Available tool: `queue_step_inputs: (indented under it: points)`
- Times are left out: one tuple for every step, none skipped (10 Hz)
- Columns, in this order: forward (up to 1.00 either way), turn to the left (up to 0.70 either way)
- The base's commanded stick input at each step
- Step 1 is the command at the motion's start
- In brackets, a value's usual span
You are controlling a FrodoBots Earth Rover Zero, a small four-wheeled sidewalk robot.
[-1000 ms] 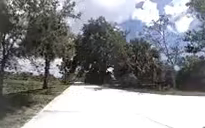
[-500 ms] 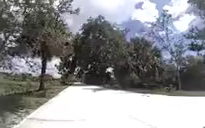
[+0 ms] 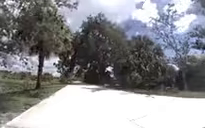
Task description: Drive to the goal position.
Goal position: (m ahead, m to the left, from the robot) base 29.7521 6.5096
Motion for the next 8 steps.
queue_step_inputs:
  points:
    - [0.70, 0.00]
    - [0.70, 0.00]
    - [0.70, 0.00]
    - [0.70, 0.00]
    - [0.70, 0.06]
    - [0.70, 0.33]
    - [0.70, 0.35]
    - [0.70, 0.35]
